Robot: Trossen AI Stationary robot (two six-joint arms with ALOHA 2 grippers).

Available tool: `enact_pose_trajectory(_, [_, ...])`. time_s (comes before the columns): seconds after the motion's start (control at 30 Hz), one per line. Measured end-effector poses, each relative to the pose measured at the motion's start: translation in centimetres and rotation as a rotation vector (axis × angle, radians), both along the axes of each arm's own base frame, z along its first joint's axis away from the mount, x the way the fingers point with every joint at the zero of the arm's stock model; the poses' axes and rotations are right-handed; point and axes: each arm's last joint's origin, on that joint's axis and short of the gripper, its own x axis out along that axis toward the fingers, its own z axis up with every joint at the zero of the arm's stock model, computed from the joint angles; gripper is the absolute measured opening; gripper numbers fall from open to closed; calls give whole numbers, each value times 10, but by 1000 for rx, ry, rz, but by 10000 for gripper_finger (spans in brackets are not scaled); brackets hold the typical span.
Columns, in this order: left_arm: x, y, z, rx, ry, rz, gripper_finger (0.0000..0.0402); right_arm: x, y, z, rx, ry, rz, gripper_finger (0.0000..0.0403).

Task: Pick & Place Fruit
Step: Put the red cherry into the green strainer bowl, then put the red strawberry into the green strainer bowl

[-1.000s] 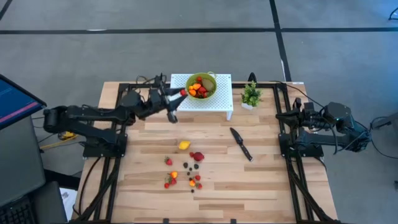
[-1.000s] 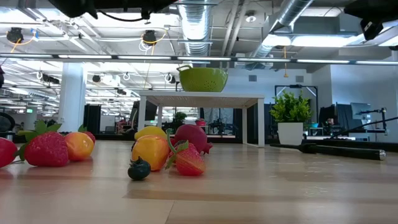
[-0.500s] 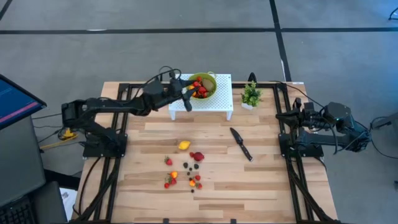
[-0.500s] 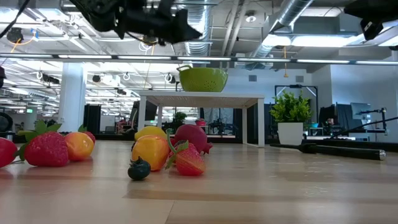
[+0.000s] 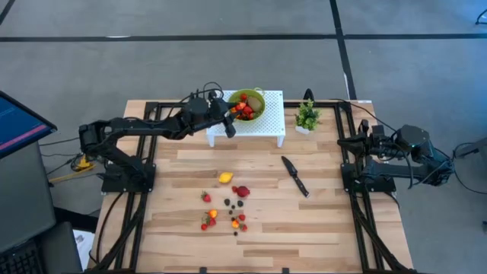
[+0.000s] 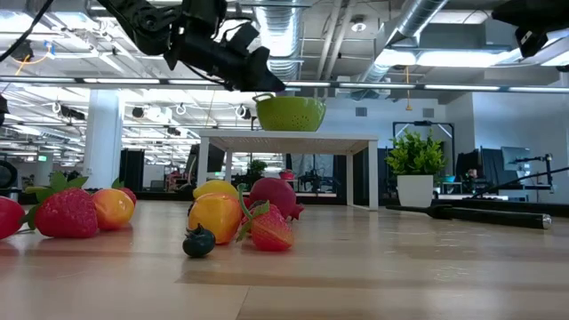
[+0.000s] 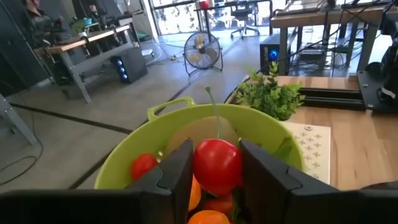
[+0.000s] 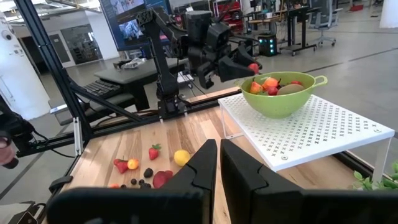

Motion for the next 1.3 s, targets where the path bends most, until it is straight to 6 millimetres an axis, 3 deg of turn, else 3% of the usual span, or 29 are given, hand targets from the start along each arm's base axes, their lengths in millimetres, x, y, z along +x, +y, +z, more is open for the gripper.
enact_pose_trajectory(0.33, [0,0,-1,-5,10,-2,120,0,0,0,0,1,0,17])
enact_pose_trajectory(0.77, [-1,-4,2,0,3,-9,166,0,0,0,0,1,0,17])
enact_pose_trajectory(0.9, [-3,-22,18,16,-47,-66,167,0,0,0,0,1,0,17])
enact_pose_trajectory(1.1, [-13,-63,38,7,-39,-199,159,0,0,0,0,1,0,17])
enact_pose_trajectory(1.3, [-22,-112,42,-5,7,-364,143,0,0,0,0,1,0,17])
